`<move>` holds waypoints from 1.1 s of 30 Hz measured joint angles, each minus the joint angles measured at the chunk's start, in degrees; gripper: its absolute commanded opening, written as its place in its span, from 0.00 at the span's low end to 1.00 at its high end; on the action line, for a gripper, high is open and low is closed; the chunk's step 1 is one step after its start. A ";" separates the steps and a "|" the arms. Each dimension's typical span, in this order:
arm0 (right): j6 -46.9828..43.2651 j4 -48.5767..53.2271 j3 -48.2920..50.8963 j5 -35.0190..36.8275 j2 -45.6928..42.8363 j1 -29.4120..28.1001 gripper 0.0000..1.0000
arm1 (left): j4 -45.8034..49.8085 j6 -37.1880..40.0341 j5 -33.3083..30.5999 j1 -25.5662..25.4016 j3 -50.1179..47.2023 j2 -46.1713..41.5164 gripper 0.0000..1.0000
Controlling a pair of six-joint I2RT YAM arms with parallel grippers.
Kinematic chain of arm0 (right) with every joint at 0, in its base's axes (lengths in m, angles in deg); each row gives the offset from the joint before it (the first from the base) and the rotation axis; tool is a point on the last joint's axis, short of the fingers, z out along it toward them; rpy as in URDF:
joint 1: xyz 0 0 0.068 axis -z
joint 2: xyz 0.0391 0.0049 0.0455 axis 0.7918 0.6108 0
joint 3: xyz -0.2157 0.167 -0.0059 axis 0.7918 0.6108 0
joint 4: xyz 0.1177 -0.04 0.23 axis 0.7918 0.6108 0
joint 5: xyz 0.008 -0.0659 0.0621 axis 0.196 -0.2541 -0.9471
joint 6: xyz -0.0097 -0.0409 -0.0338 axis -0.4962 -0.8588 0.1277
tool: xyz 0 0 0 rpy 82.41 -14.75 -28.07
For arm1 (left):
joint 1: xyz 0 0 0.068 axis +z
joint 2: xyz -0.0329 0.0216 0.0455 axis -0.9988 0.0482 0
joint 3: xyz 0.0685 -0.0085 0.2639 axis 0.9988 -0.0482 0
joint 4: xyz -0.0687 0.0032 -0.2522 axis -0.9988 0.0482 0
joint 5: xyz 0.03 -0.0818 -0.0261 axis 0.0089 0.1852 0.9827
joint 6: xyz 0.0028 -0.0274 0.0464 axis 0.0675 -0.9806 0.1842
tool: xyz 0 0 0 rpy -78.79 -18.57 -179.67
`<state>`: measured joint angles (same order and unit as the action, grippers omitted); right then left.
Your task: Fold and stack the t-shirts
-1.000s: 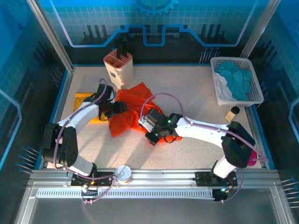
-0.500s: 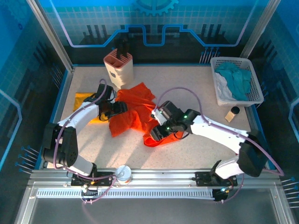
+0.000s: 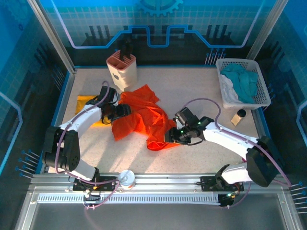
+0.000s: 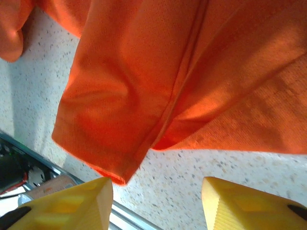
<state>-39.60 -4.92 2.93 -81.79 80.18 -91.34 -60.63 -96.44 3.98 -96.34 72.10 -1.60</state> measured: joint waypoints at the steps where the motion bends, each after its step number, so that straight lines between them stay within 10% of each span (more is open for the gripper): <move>1: 0.85 -0.94 0.02 -0.61 0.79 0.00 0.50 | 0.00 0.02 0.09 0.00 0.00 0.00 0.61; 14: 16.00 -12.44 5.66 -4.42 2.34 -1.75 0.62 | 0.00 0.02 0.28 0.00 -0.83 0.00 0.61; 33: 25.00 -20.33 7.69 -5.18 1.49 -2.75 0.50 | -1.07 0.02 0.28 0.00 -1.14 0.00 0.61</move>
<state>-14.59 -25.25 10.62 -86.97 81.66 -94.09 -61.70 -96.41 4.27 -96.34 70.96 -1.60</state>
